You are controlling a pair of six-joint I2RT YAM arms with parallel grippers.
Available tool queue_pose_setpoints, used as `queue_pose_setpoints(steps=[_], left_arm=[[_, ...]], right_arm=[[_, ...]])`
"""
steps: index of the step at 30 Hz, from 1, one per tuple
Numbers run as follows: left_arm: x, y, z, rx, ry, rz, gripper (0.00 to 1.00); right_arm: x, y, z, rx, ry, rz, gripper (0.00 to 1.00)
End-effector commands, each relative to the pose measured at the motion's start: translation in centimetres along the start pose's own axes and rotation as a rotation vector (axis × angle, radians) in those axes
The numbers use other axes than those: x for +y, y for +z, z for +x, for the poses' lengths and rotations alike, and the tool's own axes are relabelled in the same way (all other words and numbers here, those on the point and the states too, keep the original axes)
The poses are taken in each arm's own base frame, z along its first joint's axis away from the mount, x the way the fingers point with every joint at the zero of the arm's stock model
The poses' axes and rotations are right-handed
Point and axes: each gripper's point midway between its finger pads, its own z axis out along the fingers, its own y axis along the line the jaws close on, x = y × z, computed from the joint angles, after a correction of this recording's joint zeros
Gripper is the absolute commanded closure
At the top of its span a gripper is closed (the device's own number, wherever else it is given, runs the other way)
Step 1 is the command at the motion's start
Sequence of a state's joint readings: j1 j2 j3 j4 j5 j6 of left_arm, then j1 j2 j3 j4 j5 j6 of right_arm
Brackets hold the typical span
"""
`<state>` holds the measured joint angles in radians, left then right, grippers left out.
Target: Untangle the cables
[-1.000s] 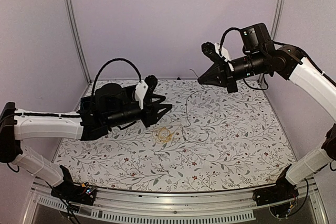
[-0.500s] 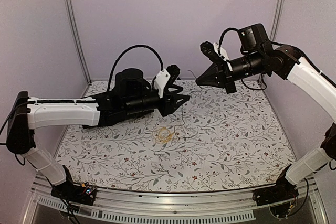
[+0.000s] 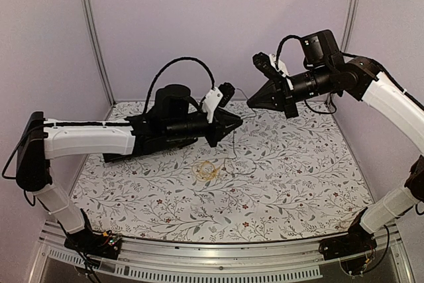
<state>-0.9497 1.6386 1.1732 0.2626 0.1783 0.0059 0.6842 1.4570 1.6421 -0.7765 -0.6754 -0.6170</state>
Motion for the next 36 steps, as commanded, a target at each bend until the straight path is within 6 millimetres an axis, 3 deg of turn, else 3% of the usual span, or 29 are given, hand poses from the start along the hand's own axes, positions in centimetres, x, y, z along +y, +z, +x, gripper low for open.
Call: queue_pose_setpoints(steps=[1,6,7,9,11,22,28,31,34,35,36], left_arm=[[0.5,0.7,-0.3,0.004,-0.031,0.019,0.95],[1.2,0.6,-1.2,-0.017,-0.047,0.022,0.99],[1.2,0.5,-1.3,-0.019,-0.051,0.034,0.94],[0.8,0.7,-1.5,-0.019,-0.061,0.071,0.73],[0.4,1.0,-1.3,-0.009,-0.065,0.101,0.66],[-0.5,2.4,-0.1,0.033,-0.075,0.175,0.77],[-0.3,2.1,-0.6,0.012,-0.062,0.165,0.96],[0.2,1.6,-1.5,-0.019,-0.062,0.143,1.0],[1.9,0.8,-2.9,-0.044,-0.063,0.099,1.0],[2.7,0.4,-3.6,-0.056,-0.066,0.075,1.0],[3.6,0.0,-4.4,-0.072,-0.069,0.052,1.0]], right_arm=[[0.0,-0.3,-0.4,-0.02,-0.012,0.008,1.0],[0.1,-0.5,0.1,-0.016,-0.017,0.024,1.0],[0.1,-0.6,0.0,-0.019,-0.02,0.028,1.0],[0.1,-0.7,0.0,-0.019,-0.023,0.036,1.0],[0.0,-0.8,-0.1,-0.018,-0.026,0.041,1.0],[-0.2,-0.8,-0.2,-0.019,-0.034,0.051,1.0],[-0.3,-0.7,0.1,-0.012,-0.033,0.056,1.0],[-0.5,-0.3,1.1,0.009,-0.024,0.067,1.0],[-0.3,0.3,3.3,0.059,-0.012,0.079,0.98],[0.0,0.4,4.3,0.076,-0.012,0.076,0.93],[0.5,0.5,5.4,0.094,-0.02,0.069,0.81]])
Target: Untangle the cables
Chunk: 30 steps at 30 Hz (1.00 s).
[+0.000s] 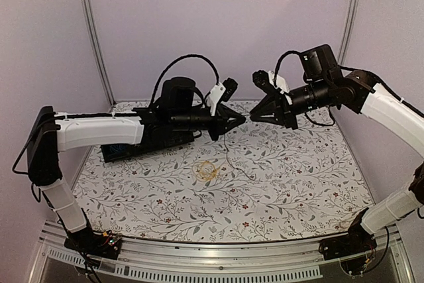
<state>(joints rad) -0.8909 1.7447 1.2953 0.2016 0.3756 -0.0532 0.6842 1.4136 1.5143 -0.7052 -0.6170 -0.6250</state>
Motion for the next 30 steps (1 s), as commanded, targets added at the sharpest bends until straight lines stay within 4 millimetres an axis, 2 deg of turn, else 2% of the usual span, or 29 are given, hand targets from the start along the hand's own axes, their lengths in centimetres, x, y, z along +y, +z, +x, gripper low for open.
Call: queue_pose_setpoints(steps=[1,3,6,10,13,14,16,17,19,23,30], left_arm=[[3.3,-3.4,-5.8,-0.131,0.019,-0.105,1.0],[4.9,-4.8,-7.6,-0.17,0.02,-0.156,1.0],[7.3,-7.0,-10.0,-0.225,0.027,-0.241,1.0],[10.0,-9.8,-13.0,-0.288,0.066,-0.34,1.0],[11.7,-11.7,-14.9,-0.32,0.122,-0.428,1.0],[12.1,-12.3,-15.5,-0.333,0.161,-0.457,1.0],[13.1,-13.5,-16.3,-0.347,0.213,-0.527,1.0],[13.8,-14.0,-16.5,-0.343,0.234,-0.56,1.0],[15.1,-14.8,-16.6,-0.322,0.26,-0.611,1.0],[17.1,-15.8,-16.1,-0.272,0.278,-0.614,1.0],[20.4,-17.4,-13.2,-0.175,0.335,-0.677,1.0]], right_arm=[[1.1,0.2,3.9,0.071,-0.038,0.02,0.69],[1.8,0.4,6.0,0.098,-0.061,0.03,0.54],[1.9,0.2,8.2,0.12,-0.11,0.092,0.46],[1.9,1.3,12.0,0.155,-0.087,0.124,0.44],[2.2,3.2,14.8,0.157,-0.015,0.102,0.45],[2.6,3.9,16.4,0.191,0.015,0.079,0.45],[1.8,4.8,19.4,0.289,0.022,0.112,0.46],[1.8,5.4,21.0,0.334,0.044,0.105,0.46],[2.3,6.2,22.6,0.376,0.065,0.07,0.47],[2.4,6.8,23.9,0.407,0.074,0.055,0.47],[1.5,6.7,26.3,0.49,0.043,0.118,0.47]])
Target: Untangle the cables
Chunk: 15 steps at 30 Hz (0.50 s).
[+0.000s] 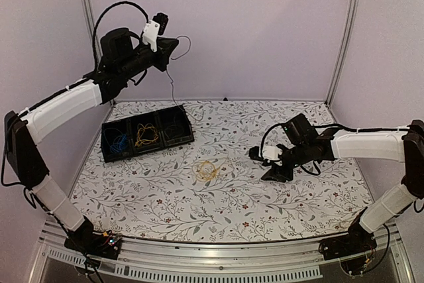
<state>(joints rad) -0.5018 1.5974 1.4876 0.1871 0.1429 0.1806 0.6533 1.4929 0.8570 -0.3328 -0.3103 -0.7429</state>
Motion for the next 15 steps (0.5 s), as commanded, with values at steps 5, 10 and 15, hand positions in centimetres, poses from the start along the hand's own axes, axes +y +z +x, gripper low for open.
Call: queue_pose_setpoints(steps=[5,10,15], left_arm=[[3.3,0.3,5.0,0.125,0.15,-0.027,1.0],[4.7,2.0,9.3,0.209,0.164,-0.014,1.0],[4.4,4.5,15.9,0.338,0.179,0.03,1.0]], right_arm=[[-1.3,0.6,1.0,0.042,-0.013,0.066,0.47],[-1.3,1.1,1.8,0.076,-0.012,0.068,0.47],[-1.6,0.9,1.9,0.082,-0.016,0.087,0.47]])
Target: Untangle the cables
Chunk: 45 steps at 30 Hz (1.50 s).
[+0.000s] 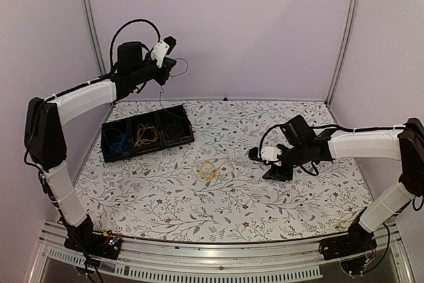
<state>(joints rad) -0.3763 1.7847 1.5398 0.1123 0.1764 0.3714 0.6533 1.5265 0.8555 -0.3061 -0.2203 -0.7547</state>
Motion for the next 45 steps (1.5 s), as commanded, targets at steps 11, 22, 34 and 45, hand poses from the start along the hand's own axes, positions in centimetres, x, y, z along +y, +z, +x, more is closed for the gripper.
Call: queue_pose_setpoints(steps=[11,22,34,45], left_arm=[[-4.8,4.2,11.5,0.174,-0.134,0.127,1.0],[-6.2,4.4,18.8,0.374,-0.423,0.047,1.0],[-4.1,1.4,25.4,0.683,-0.546,-0.2,1.0],[-2.0,0.3,26.4,0.825,-0.323,-0.268,1.0]], right_arm=[[-0.5,-0.1,0.8,0.021,-0.014,0.043,0.47],[-0.8,-0.1,1.1,0.037,-0.021,0.057,0.47],[-0.7,-0.6,0.8,0.025,-0.028,0.062,0.47],[-0.7,-0.6,0.8,0.027,-0.027,0.058,0.47]])
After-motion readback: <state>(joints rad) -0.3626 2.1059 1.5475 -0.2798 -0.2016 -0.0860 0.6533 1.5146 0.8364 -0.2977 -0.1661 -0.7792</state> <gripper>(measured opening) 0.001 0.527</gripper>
